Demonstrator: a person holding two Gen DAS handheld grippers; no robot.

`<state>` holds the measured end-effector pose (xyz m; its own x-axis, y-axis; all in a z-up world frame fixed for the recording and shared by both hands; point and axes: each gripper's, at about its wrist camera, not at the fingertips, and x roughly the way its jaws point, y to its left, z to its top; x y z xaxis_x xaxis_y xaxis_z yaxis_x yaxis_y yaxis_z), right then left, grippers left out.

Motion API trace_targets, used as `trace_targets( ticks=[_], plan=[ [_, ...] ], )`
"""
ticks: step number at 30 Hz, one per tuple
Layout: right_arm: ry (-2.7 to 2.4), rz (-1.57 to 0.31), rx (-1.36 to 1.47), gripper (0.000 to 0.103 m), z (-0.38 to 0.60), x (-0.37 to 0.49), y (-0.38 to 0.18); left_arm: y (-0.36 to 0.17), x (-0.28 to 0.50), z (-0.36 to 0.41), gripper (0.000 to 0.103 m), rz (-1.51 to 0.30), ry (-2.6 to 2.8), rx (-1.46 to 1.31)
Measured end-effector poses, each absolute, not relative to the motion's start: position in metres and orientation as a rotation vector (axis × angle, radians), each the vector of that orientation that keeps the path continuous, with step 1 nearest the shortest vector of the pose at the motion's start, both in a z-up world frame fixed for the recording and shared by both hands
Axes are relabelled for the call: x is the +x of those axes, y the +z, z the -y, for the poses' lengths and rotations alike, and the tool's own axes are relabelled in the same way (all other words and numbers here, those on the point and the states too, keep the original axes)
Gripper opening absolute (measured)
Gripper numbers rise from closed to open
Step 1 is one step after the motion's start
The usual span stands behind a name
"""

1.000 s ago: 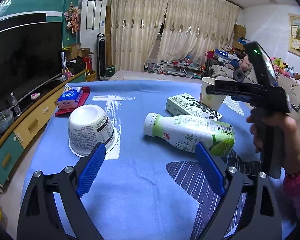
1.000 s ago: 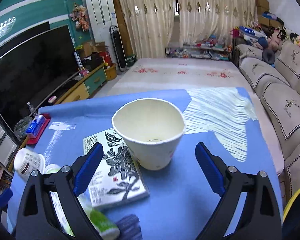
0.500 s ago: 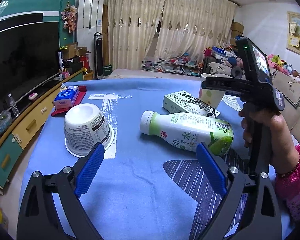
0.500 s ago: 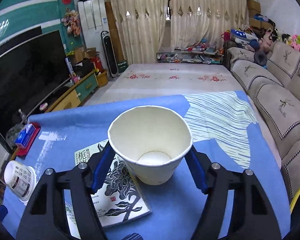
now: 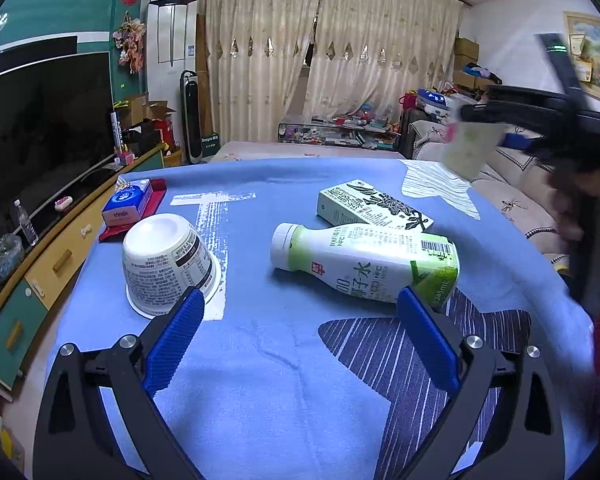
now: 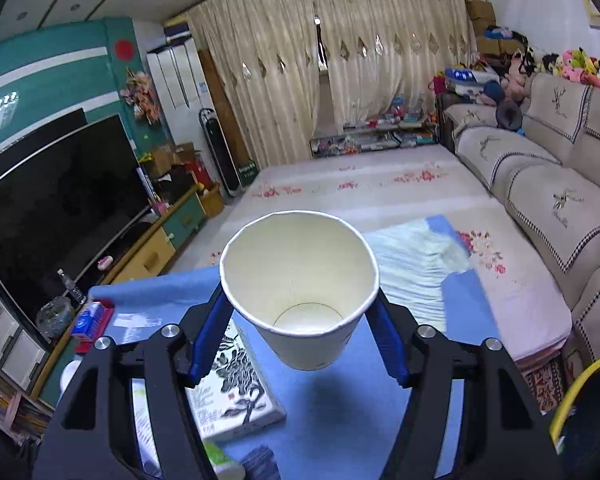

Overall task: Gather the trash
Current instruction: 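Carry the paper cup into the yellow bin and open the right gripper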

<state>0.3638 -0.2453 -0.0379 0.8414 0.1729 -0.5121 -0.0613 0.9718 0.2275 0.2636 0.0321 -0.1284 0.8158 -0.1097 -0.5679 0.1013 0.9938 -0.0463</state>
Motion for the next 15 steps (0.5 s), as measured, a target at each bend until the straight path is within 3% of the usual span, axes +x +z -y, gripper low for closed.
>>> trace_targets(
  ticks=[6, 15],
  plan=[
    [0.009, -0.533, 0.206, 0.064, 0.312, 0.299, -0.037, -0.129, 0.263, -0.032, 0.096, -0.606, -0.113, -0.01],
    [-0.346, -0.631, 0.267, 0.065, 0.435, 0.225, -0.092, -0.13, 0.263, -0.03, 0.096, -0.605, -0.112, 0.007]
  ],
)
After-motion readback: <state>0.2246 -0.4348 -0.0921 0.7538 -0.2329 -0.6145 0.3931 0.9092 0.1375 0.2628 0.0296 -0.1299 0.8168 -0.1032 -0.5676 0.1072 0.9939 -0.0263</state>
